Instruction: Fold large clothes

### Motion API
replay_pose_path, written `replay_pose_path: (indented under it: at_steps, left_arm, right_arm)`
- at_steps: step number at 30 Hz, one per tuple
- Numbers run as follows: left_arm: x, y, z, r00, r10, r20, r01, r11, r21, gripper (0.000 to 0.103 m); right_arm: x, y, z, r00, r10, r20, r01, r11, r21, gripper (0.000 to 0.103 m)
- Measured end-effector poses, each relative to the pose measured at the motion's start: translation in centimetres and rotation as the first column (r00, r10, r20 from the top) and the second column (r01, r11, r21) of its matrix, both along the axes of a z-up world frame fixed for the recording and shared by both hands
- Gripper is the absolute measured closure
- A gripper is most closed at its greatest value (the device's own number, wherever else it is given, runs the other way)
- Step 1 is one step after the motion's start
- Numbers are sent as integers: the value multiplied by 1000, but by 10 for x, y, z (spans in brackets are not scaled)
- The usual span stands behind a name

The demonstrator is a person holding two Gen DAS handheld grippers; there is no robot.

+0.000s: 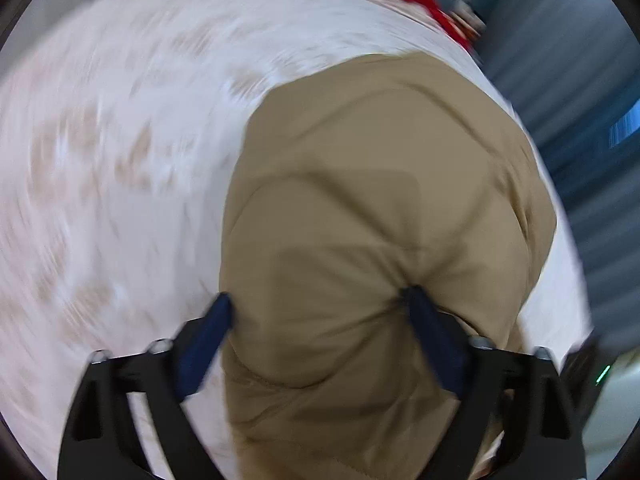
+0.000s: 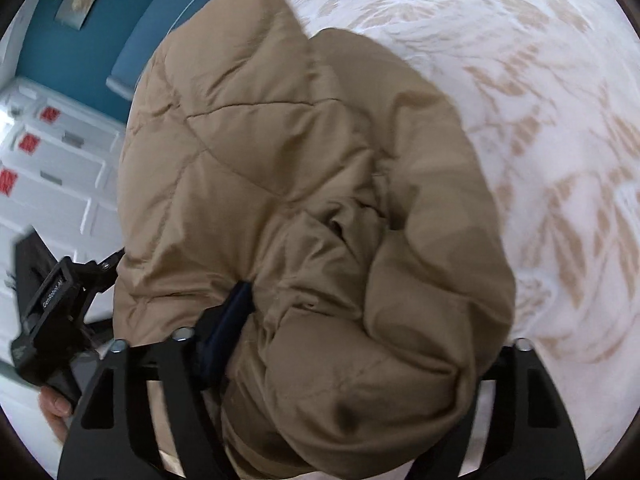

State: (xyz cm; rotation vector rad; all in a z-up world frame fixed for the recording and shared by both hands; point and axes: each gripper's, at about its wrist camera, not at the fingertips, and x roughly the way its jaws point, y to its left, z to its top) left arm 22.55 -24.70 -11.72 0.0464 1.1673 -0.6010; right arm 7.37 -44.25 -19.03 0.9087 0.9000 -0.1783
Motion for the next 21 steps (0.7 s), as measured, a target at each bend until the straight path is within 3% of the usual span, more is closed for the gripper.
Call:
replay_pose_path:
  at_steps: [2,5,9,11,13,17,20,21]
  left_arm:
    - [-10,-14,11,993,-95,75,88,992,88,40]
    - [-18,-21,17,984,-140,112,125,983,132,55]
    - [-21,-11,22,985,-125,118,109,985,135,69]
    - [-19,3,27,990,-98,106,85,990,117,71]
    - [-11,19,30,994,-64,84,54,993,108,70]
    - [-8,47,32,996,-3,87,-11,987,160,61]
    - [-4,74,25,998,63,20,-65,990,128,32]
    - [-1,83,19,997,82,-16,-80,991,110,32]
  right_arm:
    - [10,6,8,999,41,-24,-42,998,-39,54]
    - [25,19,22,993,96,-63,-103,986,-130,67]
    - [37,40,35,987,120,-107,-142,962,-231,70]
    - [40,47,37,987,119,-109,-143,960,-240,70]
    - [37,52,36,988,116,-105,-139,960,-245,70]
    - [34,51,35,988,108,-112,-135,954,-269,70]
    - [27,47,38,988,103,-115,-131,954,-268,70]
    - [27,47,38,987,105,-120,-134,953,-273,70]
